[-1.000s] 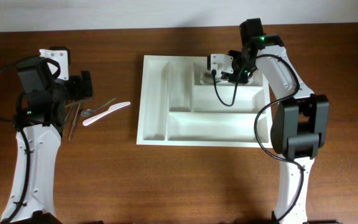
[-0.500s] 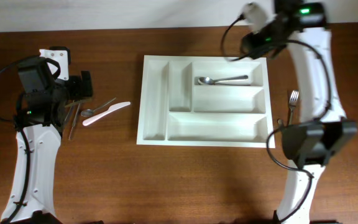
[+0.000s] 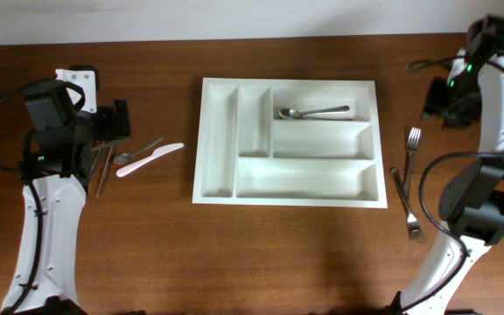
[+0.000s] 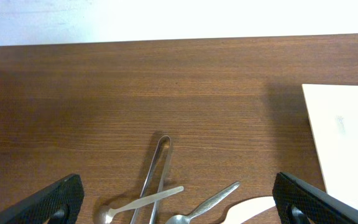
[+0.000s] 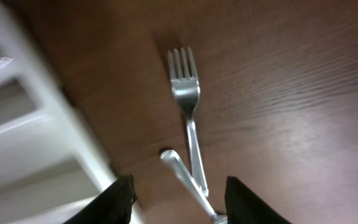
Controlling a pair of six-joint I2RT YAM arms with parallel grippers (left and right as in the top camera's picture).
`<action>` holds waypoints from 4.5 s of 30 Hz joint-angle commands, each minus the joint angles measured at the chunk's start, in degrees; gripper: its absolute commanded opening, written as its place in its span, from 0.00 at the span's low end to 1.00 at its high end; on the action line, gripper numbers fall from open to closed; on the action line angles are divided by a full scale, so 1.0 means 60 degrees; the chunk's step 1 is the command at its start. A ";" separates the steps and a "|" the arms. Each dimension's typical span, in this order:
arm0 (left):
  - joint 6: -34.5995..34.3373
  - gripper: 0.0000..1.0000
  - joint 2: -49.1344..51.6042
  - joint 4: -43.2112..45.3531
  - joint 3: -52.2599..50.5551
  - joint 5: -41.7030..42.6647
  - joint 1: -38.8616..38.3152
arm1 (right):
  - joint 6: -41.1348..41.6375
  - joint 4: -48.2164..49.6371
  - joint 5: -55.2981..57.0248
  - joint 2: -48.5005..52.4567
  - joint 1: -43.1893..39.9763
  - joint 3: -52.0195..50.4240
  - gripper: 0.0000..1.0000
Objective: Pack container
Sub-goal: 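Grasp a metal fork with the right gripper, then place the fork in the tray's middle-right compartment, release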
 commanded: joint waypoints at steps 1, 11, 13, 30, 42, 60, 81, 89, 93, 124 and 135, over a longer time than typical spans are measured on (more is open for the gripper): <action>-0.0047 0.99 0.0062 0.0022 0.0168 -0.0040 0.0015 | 0.0353 0.0838 0.0189 0.0113 -0.0087 -0.1563 0.44; -0.0047 0.99 0.0058 0.0022 0.0168 -0.0040 0.0015 | 0.0262 0.2189 0.1392 0.0113 -0.0087 -0.3340 0.44; -0.0047 0.99 0.0058 0.0022 0.0168 -0.0036 0.0015 | 0.0022 0.2514 0.1213 0.0113 -0.0084 -0.3548 0.43; -0.0047 0.99 0.0062 0.0022 0.0168 -0.0040 0.0018 | -0.0550 0.3796 0.0284 0.0113 -0.0058 -0.4725 0.21; -0.0047 0.99 0.0062 0.0022 0.0168 -0.0040 0.0015 | -0.0521 0.3544 0.0667 0.0011 -0.0084 -0.4466 0.04; -0.0047 0.99 0.0058 0.0022 0.0168 -0.0040 0.0018 | -0.4320 0.2699 -0.2393 -0.2087 0.0787 -0.0051 0.04; -0.0047 0.99 0.0062 0.0022 0.0168 -0.0040 0.0015 | -1.5988 0.1279 -0.2816 -0.0576 0.4309 -0.1162 0.04; -0.0047 0.99 0.0058 0.0022 0.0168 -0.0040 0.0015 | -1.5981 0.1049 -0.2805 0.0597 0.4331 -0.1162 0.04; -0.0047 0.99 0.0058 0.0022 0.0168 -0.0040 0.0015 | -1.5609 0.0918 -0.2667 0.0732 0.4360 -0.1162 0.18; -0.0047 0.99 0.0058 0.0022 0.0168 -0.0040 0.0015 | -0.4743 -0.1741 -0.0266 -0.2881 0.1818 0.3646 0.60; -0.0047 0.99 0.0058 0.0022 0.0168 -0.0040 0.0015 | -0.3854 -0.1275 -0.0175 -0.6156 0.0266 0.1872 0.59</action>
